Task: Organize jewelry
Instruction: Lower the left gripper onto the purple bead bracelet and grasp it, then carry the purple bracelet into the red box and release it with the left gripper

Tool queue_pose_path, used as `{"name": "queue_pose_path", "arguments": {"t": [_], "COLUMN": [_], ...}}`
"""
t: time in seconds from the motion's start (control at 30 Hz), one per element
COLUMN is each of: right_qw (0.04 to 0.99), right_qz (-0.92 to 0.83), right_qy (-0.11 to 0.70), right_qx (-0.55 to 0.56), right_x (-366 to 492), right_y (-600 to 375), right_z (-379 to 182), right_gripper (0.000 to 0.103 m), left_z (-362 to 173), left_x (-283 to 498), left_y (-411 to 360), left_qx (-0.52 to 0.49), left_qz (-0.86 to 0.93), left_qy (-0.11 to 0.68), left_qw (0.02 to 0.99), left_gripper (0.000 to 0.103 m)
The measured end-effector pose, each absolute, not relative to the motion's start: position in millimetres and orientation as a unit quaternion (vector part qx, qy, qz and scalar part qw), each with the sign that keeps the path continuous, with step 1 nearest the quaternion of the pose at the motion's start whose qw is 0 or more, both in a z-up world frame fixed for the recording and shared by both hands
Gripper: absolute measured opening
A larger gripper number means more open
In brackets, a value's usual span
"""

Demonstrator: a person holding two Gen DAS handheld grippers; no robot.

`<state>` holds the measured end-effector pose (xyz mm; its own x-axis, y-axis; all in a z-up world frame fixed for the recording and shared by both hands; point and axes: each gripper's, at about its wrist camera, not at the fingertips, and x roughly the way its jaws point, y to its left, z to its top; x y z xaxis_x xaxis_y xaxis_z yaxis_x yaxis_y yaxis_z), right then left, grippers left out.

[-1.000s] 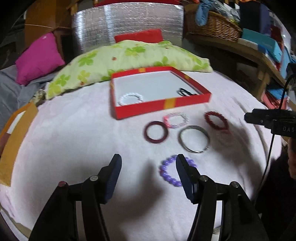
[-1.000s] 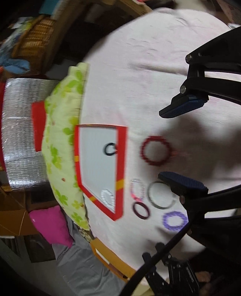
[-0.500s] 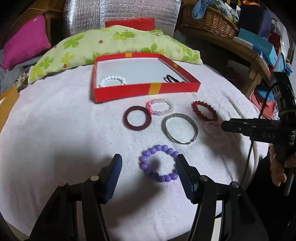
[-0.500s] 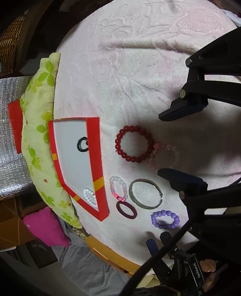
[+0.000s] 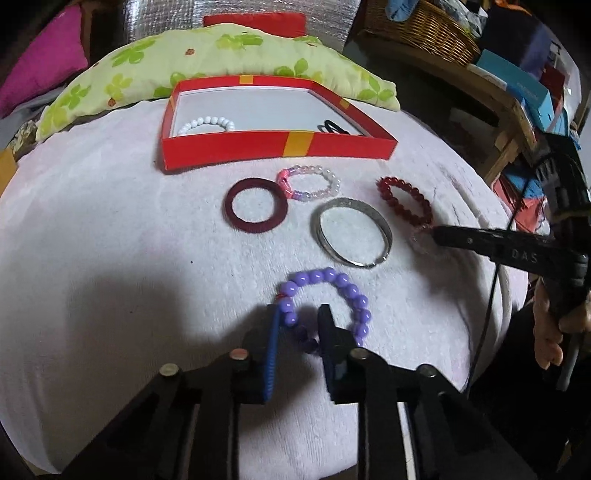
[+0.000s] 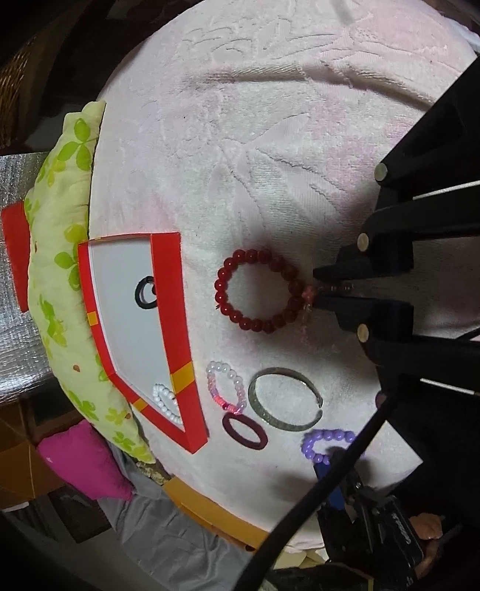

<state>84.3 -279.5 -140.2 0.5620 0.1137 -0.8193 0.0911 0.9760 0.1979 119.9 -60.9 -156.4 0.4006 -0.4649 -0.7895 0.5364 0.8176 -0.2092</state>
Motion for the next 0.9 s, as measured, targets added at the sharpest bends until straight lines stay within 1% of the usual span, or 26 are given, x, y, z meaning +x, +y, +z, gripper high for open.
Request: {"name": "queue_pose_path", "arguments": {"t": [0.17,0.2,0.23,0.3,0.4,0.43,0.47,0.5,0.67,0.7,0.77,0.83,0.9], "right_qw": [0.884,0.884,0.883,0.882,0.882,0.883,0.884,0.886,0.881,0.88,0.88,0.88,0.88], "right_qz": [0.018,0.019,0.021,0.023,0.028,0.03,0.032,0.034,0.026,0.028,0.023,0.013,0.005], "right_qy": [0.452,0.451,0.449,0.447,0.443,0.441,0.438,0.434,0.439,0.441,0.446,0.455,0.462], "right_qx": [0.118,0.122,0.132,0.144,0.155,0.158,0.16,0.161,0.173,0.174,0.16,0.134,0.107], "right_x": [76,75,74,72,70,70,70,69,69,69,71,75,78], "right_y": [-281,-283,-285,-290,-292,-292,-292,-292,-295,-294,-290,-282,-276], "right_z": [-132,-131,-131,-130,-128,-127,-127,-125,-124,-124,-126,-129,-134], "right_gripper": [0.009,0.009,0.009,0.009,0.009,0.009,0.009,0.009,0.01,0.012,0.03,0.036,0.036], "left_z": [-157,-158,-158,-157,-158,-157,-157,-156,-150,-147,-141,-137,-133], "left_x": [123,124,125,124,120,119,119,119,119,119,119,119,119], "left_y": [-62,-62,-63,-66,-74,-75,-76,-76,-72,-70,-65,-61,-59], "left_qx": [0.036,0.033,0.031,0.031,0.065,0.071,0.076,0.078,0.076,0.073,0.061,0.058,0.06], "left_qz": [-0.29,-0.289,-0.292,-0.299,-0.297,-0.296,-0.294,-0.296,-0.29,-0.287,-0.285,-0.281,-0.277], "left_qy": [0.458,0.46,0.461,0.456,0.442,0.437,0.434,0.431,0.41,0.403,0.39,0.38,0.371], "left_qw": [0.839,0.839,0.838,0.837,0.844,0.846,0.848,0.849,0.861,0.866,0.873,0.879,0.884], "left_gripper": [0.016,0.018,0.024,0.032,0.032,0.028,0.022,0.009,0.009,0.009,0.009,0.009,0.009]}}
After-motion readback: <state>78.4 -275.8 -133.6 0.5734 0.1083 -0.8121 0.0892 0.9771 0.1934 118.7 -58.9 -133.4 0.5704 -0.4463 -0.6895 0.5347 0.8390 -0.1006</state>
